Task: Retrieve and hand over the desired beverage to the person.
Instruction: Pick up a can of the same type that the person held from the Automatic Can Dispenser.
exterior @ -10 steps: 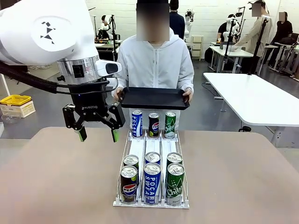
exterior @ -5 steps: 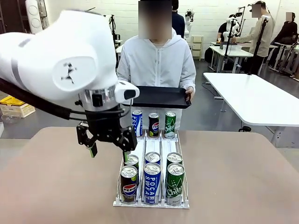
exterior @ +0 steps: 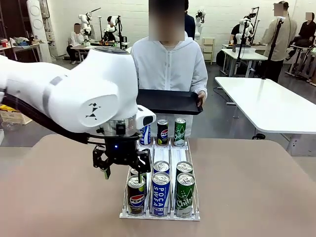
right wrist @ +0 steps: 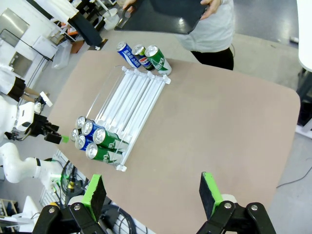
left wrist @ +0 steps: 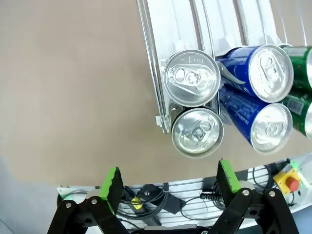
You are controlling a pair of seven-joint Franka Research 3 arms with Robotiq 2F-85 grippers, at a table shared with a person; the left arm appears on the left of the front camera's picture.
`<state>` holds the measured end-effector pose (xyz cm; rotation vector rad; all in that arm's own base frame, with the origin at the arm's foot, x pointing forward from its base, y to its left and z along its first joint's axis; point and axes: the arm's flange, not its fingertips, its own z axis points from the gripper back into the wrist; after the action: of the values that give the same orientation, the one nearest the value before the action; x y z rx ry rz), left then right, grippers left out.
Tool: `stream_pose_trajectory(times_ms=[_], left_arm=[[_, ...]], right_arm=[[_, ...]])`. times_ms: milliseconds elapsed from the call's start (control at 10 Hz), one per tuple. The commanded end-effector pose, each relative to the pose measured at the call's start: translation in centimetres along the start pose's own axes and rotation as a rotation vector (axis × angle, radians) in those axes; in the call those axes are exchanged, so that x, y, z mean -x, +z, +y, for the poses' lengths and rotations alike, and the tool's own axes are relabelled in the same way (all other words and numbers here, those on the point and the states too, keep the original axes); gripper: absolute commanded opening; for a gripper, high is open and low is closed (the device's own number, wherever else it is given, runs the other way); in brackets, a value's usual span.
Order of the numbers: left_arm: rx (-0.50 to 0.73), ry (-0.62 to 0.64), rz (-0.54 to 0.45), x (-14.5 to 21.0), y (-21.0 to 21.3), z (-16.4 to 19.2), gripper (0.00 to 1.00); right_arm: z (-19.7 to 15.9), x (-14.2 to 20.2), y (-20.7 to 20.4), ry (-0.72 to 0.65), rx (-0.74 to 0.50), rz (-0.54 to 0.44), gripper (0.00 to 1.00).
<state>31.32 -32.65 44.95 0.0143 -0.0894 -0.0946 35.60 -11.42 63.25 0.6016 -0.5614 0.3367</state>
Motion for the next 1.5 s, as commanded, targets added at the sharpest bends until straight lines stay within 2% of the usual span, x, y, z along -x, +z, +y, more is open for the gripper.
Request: stream_pose_trajectory(times_ms=[0,300,900,1400], left_arm=[[-0.030,0.057,0.018,-1.1,-0.2,-1.6,1.00],[-0.005,0.084,0.022,-1.8,-0.8,-2.0,1.00],[0.003,0.064,0.101,-2.6,-3.2,-2.3,1.00],[-0.001,0.045,0.070,-2.6,-3.9,-2.1,1.00]], right_arm=[[-0.2,-0.3,0.0,0.016,-0.030,-0.013,1.00],[-0.2,-0.3,0.0,0.016,-0.030,-0.013,1.00],[-0.2,-0.3,0.0,0.016,-0.030,-0.013,1.00],[-0.2,-0.3,0.0,0.016,-0.030,-0.013,1.00]])
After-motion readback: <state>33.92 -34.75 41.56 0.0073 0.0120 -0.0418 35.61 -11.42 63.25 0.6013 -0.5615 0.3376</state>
